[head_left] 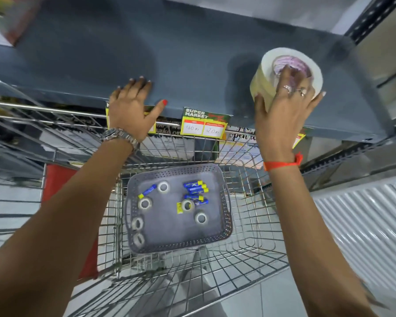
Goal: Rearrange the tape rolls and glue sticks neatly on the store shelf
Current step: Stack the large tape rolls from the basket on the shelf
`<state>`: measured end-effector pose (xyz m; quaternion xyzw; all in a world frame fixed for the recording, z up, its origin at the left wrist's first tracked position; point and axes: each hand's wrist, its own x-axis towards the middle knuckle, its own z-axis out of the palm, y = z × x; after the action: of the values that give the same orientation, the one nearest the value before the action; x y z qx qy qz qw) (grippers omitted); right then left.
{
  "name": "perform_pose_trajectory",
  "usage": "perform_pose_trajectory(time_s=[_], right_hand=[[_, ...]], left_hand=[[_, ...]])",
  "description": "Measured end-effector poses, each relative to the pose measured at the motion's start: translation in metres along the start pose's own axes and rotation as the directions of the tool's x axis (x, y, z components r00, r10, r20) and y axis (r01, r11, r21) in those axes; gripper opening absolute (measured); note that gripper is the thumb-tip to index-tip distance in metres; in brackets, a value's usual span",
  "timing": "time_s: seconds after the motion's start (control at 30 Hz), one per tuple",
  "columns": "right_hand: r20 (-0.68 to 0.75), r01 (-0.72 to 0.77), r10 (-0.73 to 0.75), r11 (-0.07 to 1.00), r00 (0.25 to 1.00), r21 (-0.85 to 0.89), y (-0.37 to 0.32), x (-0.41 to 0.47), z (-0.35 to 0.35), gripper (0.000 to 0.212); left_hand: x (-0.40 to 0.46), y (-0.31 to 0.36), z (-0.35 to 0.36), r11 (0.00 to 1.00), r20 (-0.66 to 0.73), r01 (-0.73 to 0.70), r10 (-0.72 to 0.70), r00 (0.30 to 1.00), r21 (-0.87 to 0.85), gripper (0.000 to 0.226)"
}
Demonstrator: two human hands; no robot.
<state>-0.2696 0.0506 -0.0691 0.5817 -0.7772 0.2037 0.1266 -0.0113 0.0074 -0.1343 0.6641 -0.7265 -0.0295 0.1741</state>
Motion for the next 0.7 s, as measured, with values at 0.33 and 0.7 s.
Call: perform_pose_trajectory(time_s=[0.33, 0.7], right_hand=[[0.073, 0.33, -0.381, 0.869, 0.922, 0.368, -0.005, -0.124, 0.099, 0.026], [0.854, 0.222, -0.364, 0.928, 0.373, 0.299, 0.02, -0.222, 0.193, 0.035]], left_hand=[[0.001, -0.004, 0.007, 0.999, -0.013, -0.016, 0.016, 1.0, 0.031, 0.062], [0.004, -0.002, 0.015, 0.998, -0.089, 0.003, 0.003, 0.996, 0.07, 0.061]])
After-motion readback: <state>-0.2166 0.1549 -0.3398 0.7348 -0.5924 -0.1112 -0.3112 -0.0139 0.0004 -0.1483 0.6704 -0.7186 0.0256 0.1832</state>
